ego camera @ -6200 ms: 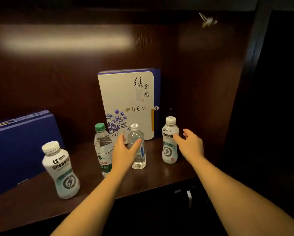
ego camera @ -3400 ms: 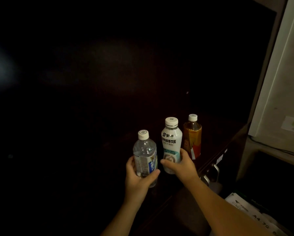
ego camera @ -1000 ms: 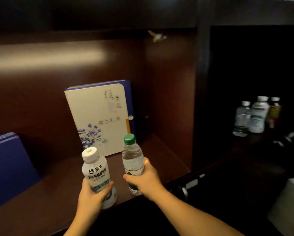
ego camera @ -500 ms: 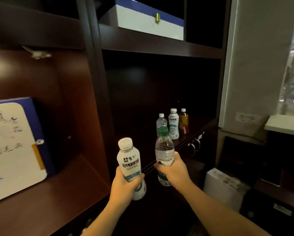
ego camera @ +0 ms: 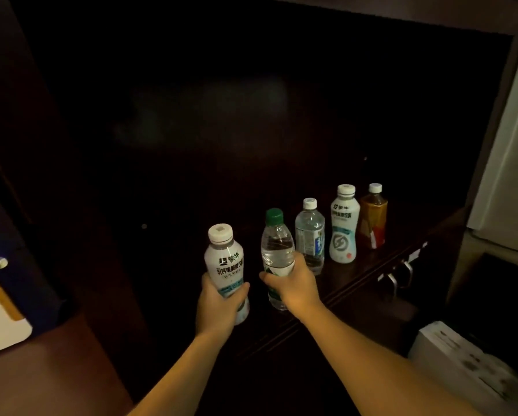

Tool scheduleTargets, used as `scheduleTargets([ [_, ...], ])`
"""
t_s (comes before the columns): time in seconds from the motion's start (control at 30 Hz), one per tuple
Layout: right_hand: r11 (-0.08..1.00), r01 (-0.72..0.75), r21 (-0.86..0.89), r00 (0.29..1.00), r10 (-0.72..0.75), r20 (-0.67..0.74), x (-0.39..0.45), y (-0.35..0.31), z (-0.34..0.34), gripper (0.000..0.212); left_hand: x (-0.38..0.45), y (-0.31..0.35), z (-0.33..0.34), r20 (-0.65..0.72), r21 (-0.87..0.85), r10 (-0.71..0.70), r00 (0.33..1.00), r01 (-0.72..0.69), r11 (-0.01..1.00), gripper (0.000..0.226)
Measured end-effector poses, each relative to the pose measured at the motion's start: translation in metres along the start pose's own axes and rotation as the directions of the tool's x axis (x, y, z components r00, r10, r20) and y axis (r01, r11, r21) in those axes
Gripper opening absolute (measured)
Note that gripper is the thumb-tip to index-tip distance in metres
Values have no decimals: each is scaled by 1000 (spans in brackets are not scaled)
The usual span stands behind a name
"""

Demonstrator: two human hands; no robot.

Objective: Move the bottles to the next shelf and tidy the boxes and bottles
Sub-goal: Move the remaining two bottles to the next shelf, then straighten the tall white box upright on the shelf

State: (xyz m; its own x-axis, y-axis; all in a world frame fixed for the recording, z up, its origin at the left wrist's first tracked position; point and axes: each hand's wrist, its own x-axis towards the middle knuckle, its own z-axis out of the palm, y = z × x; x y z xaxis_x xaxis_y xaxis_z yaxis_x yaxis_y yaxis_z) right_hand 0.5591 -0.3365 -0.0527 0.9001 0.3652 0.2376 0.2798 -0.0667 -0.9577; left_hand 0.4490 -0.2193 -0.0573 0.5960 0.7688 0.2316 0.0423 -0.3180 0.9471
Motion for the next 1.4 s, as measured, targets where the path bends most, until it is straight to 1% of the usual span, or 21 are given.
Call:
scheduleTargets([
  [0.07,1000,1,-10,1000,-1,28,17,8,8,49,12,-8,7,-23,17,15,1000,-15,1000,53],
  [0.17,1000,5,11,999,-6,37,32,16,15,56,19,-17,13,-60,35,15,998,-13,999,57],
  [0.23,1000,12,12,999,-13,52,38,20,17,56,23,-20,16,-75,25,3,997,-1,1000,61],
  [0.43,1000,18,-2,994,-17,106,45,24,16,59,23,-22,15,-46,0,-13,999,13,1000,65],
  [0.6,999,-32,-13,989,34,146,38,15,8,73,4,-11,6,-24,-2,-35,999,35,999,86],
  [0.67,998,-59,-22,991,61,120,25,10,0,78,-8,-7,-1,-13,7,-73,997,73,997,89],
  [0.73,997,-51,-60,997,55,54,6,3,-7,78,-22,-3,-12,7,-3,-113,994,113,994,89],
  [0.83,986,-48,-160,998,41,-50,-34,-15,-8,61,-53,6,-34,20,15,-53,998,53,998,82],
  [0.9,981,-48,-189,997,34,-72,-69,-34,0,49,-80,14,-60,41,-11,-25,999,25,1000,74],
  [0.97,974,-50,-219,997,35,-74,-105,-51,10,43,-109,18,-89,81,-38,-2,997,5,999,65],
  [1.1,973,-45,-228,997,31,-66,-186,-90,46,33,-162,21,-180,112,-44,32,993,-27,999,54],
  [1.17,975,-29,-222,999,22,-35,-219,-108,71,33,-178,19,-231,63,-28,80,995,-78,997,47],
  [1.27,983,-8,-184,998,20,61,-261,-134,125,40,-192,14,-329,-37,12,89,995,-88,996,42],
  [1.33,987,19,-161,993,-1,114,-279,-147,160,44,-194,6,-393,-115,82,84,990,-74,994,45],
  [1.4,988,46,-146,984,-20,175,-291,-159,198,46,-193,-4,-459,-200,193,82,976,-42,980,51],
])
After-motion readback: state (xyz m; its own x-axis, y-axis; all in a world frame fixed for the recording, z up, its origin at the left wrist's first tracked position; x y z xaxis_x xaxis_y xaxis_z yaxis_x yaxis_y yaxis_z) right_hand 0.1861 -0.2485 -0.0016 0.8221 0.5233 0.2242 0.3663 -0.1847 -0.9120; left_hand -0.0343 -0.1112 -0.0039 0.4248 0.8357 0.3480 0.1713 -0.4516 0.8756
